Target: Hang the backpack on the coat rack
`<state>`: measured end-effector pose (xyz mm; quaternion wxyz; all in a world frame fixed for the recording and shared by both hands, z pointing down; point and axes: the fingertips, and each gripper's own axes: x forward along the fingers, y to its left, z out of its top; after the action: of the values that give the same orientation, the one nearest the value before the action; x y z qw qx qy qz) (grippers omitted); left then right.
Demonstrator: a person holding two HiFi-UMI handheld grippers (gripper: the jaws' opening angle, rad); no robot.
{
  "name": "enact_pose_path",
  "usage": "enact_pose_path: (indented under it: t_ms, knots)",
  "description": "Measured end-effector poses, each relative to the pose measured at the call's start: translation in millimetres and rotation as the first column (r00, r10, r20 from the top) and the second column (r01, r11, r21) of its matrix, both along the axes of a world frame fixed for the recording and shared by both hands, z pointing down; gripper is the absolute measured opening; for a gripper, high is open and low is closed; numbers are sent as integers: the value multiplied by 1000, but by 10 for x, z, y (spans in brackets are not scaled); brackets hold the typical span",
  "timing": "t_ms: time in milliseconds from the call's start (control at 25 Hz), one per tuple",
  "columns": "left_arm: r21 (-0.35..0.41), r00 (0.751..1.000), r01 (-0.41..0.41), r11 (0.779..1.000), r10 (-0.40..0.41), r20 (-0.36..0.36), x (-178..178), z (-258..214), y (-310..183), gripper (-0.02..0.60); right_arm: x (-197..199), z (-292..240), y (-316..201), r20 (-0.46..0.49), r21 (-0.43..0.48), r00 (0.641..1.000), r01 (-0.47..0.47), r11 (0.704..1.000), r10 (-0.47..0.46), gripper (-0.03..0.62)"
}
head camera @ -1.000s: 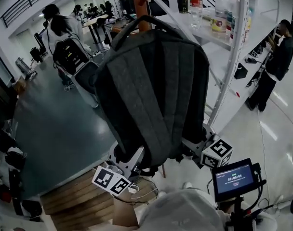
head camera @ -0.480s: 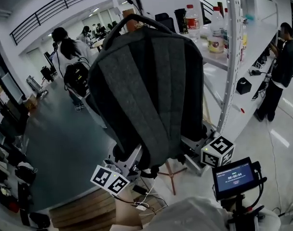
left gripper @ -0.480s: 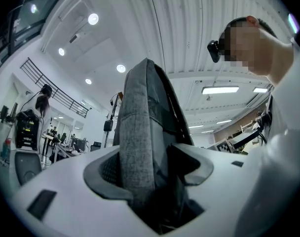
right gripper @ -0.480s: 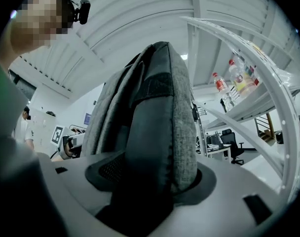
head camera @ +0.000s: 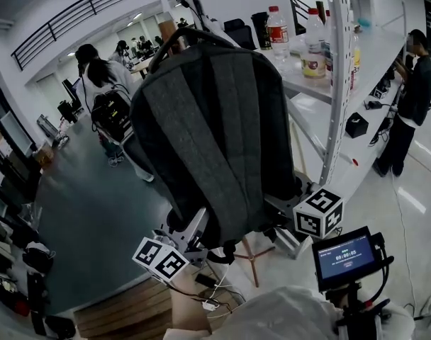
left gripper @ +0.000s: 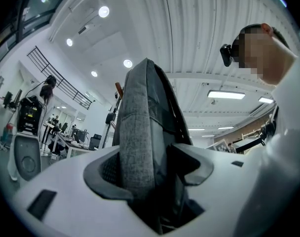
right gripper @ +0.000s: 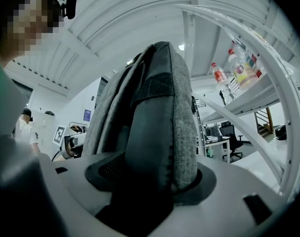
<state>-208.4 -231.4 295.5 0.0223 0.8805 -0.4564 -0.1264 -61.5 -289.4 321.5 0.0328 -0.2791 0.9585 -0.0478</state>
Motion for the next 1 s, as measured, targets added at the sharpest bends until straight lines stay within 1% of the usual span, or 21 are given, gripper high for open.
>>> enact_pose_path:
  t_ms: [120, 200, 280, 360, 400, 440, 480, 560, 640, 840, 920, 1000]
  knots:
    - [-6, 1000, -2, 1000, 1, -16, -17, -17, 32, 278, -14, -30, 26, -18, -6, 1000, 18, 1000, -18, 296]
    - [-29, 999, -3, 1000, 2, -35, -29, -4, 24, 278, -18, -24, 20, -41, -25, 999, 25, 999, -26, 296]
    - [-69, 998, -2, 998, -2, -59, -50, 60, -12, 278, -33, 29, -12, -73, -56, 997, 23, 998, -28, 296]
    - [-127, 996, 7, 992, -18, -84, -96, 194, -84, 278, -71, 156, -77, -112, -103, 993, 18, 994, -29, 296]
    - [-152, 996, 18, 988, -32, -88, -122, 269, -130, 278, -100, 239, -124, -130, -126, 991, 12, 992, -29, 296]
    - [-162, 996, 35, 986, -48, -81, -142, 329, -171, 278, -132, 317, -175, -143, -138, 989, 4, 990, -24, 296]
    - [-154, 996, 56, 986, -66, -62, -155, 370, -203, 278, -164, 385, -227, -149, -140, 989, -4, 990, -17, 296]
    - [-114, 995, 98, 989, -101, -19, -169, 435, -251, 278, -217, 494, -321, -143, -138, 990, -15, 990, -4, 296]
    - [-72, 993, 118, 990, -119, -5, -186, 500, -295, 278, -240, 566, -395, -120, -122, 993, -15, 992, 0, 296]
    - [-1, 992, 122, 993, -122, -36, -284, 584, -365, 278, -283, 641, -541, -29, -80, 999, 12, 997, -14, 296]
    - [15, 992, 117, 993, -116, -56, -289, 625, -378, 279, -271, 661, -577, -15, -69, 1000, 12, 998, -13, 296]
    - [18, 990, 120, 993, -118, -70, -276, 659, -382, 279, -243, 674, -589, -15, -48, 1000, -12, 999, 12, 296]
